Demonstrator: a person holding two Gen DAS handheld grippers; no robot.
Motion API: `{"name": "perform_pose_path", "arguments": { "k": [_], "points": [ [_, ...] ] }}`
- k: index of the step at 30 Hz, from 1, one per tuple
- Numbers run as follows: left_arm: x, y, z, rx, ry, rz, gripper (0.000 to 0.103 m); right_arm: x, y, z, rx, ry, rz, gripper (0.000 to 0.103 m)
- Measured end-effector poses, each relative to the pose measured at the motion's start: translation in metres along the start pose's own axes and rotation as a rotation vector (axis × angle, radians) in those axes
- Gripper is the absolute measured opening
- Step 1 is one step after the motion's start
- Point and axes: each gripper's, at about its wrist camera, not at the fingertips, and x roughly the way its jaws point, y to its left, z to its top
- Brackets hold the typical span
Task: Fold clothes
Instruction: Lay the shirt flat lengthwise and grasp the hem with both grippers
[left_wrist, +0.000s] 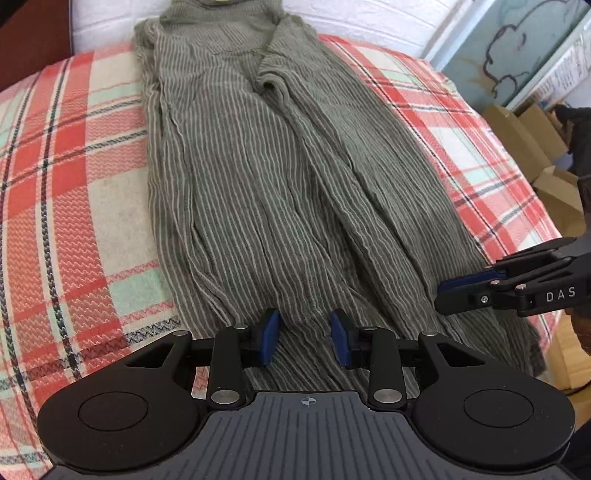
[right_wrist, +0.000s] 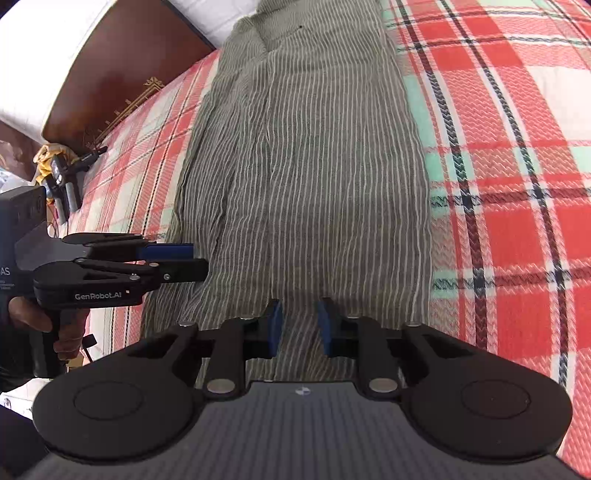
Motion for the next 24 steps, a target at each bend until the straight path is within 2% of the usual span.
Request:
{"name": "perform_pose_path", "arguments": {
  "k": [3, 6, 7, 10, 12, 15, 20, 24],
  "points": [
    [-0.02, -0.002, 0.0, -0.059, -0.023, 0.019, 0.048, -0.018, 0.003, 0.001, -0.018, -0.026, 0.022, 0.027],
    [-0.051, -0.003, -0.018, -0.12, -0.07, 0.066, 0.064, -0.041, -0.005, -0.014, 0.0, -0.058, 0.037, 0.033],
    [-0.06, -0.002, -0.028, -0.148, -0.079, 0.084, 0.065, -0.049, -0.008, -0.019, 0.007, -0.069, 0.041, 0.035],
    [-0.062, -0.001, -0.056, -0.22, -0.03, 0.121, 0.065, -0.071, -0.017, -0.034, 0.028, -0.095, 0.053, 0.044],
    [-0.061, -0.003, -0.073, -0.255, -0.005, 0.136, 0.065, -0.074, -0.023, -0.046, 0.052, -0.078, 0.055, 0.046],
    [-0.057, -0.011, -0.088, -0.285, 0.008, 0.125, 0.065, -0.072, -0.025, -0.058, 0.071, -0.052, 0.054, 0.046],
    [-0.053, -0.013, -0.1, -0.339, 0.005, 0.099, 0.066, -0.077, -0.034, -0.074, 0.137, -0.064, 0.06, 0.046],
    [-0.054, 0.001, -0.103, -0.399, -0.011, 0.058, 0.066, -0.078, -0.037, -0.081, 0.151, -0.075, 0.032, 0.061]
  ]
}}
